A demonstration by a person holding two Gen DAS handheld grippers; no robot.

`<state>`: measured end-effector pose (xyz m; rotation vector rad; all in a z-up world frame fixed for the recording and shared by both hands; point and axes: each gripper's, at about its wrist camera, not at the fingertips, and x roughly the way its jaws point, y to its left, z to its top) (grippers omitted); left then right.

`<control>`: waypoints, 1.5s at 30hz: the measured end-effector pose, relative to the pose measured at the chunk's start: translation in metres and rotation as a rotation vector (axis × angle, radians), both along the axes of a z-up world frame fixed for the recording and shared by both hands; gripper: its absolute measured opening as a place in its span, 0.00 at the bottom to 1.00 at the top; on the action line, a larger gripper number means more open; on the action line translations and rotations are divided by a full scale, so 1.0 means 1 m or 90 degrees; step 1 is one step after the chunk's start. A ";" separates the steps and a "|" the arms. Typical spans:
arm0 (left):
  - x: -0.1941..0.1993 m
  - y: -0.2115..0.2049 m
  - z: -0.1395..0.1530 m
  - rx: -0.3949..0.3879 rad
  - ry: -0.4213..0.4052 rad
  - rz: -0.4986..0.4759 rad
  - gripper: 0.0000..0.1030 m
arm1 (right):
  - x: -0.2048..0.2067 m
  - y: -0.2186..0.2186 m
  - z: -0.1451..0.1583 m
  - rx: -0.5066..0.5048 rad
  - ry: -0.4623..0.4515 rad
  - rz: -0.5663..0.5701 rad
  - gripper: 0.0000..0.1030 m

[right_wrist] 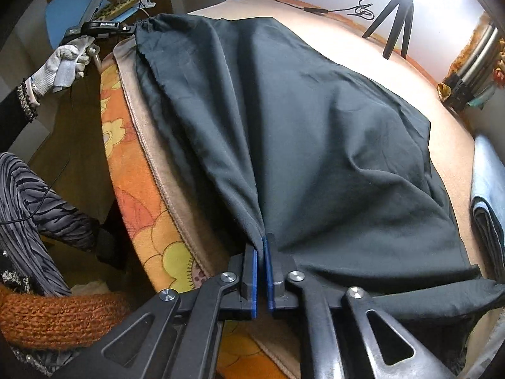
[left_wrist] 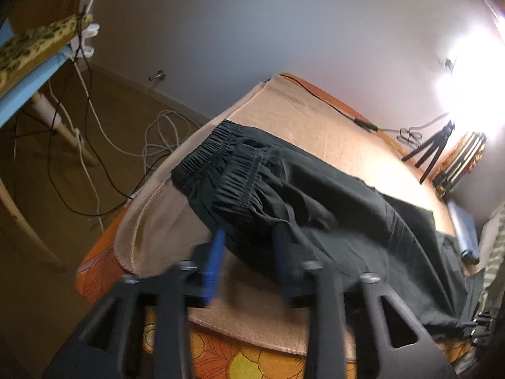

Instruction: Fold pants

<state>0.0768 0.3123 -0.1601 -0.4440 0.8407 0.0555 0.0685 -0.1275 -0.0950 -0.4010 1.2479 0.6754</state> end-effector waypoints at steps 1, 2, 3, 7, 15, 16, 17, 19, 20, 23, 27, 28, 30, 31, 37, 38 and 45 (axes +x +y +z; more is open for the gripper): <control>-0.001 0.004 -0.001 -0.011 -0.003 0.006 0.40 | 0.001 0.001 0.006 0.009 0.004 0.001 0.25; -0.001 0.006 -0.002 -0.021 -0.004 0.010 0.40 | 0.002 0.002 0.012 0.019 0.002 0.000 0.31; -0.001 0.009 -0.003 -0.033 -0.004 0.011 0.40 | 0.004 0.004 0.019 0.032 0.001 0.001 0.32; 0.003 0.017 -0.010 -0.060 -0.001 0.023 0.40 | 0.018 0.025 0.055 0.091 -0.033 0.024 0.35; -0.004 0.031 -0.017 -0.142 -0.017 0.022 0.40 | 0.082 0.100 0.095 0.169 -0.084 0.060 0.40; -0.003 0.034 -0.017 -0.146 -0.018 0.027 0.40 | 0.090 0.113 0.095 0.175 -0.089 0.067 0.40; -0.004 0.036 -0.017 -0.149 -0.019 0.030 0.40 | 0.097 0.125 0.094 0.181 -0.091 0.073 0.40; -0.003 0.038 -0.016 -0.151 -0.021 0.032 0.40 | 0.116 0.154 0.093 0.203 -0.088 0.083 0.40; -0.002 0.039 -0.015 -0.153 -0.024 0.031 0.40 | 0.123 0.164 0.092 0.213 -0.084 0.088 0.40; 0.001 0.038 -0.015 -0.159 -0.027 0.025 0.40 | 0.146 0.203 0.085 0.242 -0.075 0.104 0.40; 0.007 0.035 -0.019 -0.139 -0.008 0.023 0.40 | 0.177 0.251 0.071 0.267 -0.053 0.114 0.41; 0.007 0.034 -0.020 -0.135 -0.006 0.021 0.40 | 0.184 0.263 0.067 0.270 -0.046 0.118 0.40; 0.008 0.032 -0.021 -0.126 -0.006 0.019 0.40 | 0.199 0.288 0.057 0.269 -0.035 0.123 0.41; 0.008 0.032 -0.021 -0.122 -0.007 0.020 0.40 | 0.207 0.302 0.050 0.269 -0.029 0.127 0.41; 0.011 0.032 -0.027 -0.106 -0.005 0.023 0.29 | 0.237 0.373 0.008 0.243 0.005 0.158 0.41; 0.011 0.031 -0.026 -0.099 -0.007 0.021 0.28 | 0.240 0.382 0.002 0.241 0.014 0.164 0.41; 0.010 0.016 -0.021 -0.003 -0.015 -0.007 0.23 | 0.242 0.424 -0.033 0.204 0.040 0.207 0.41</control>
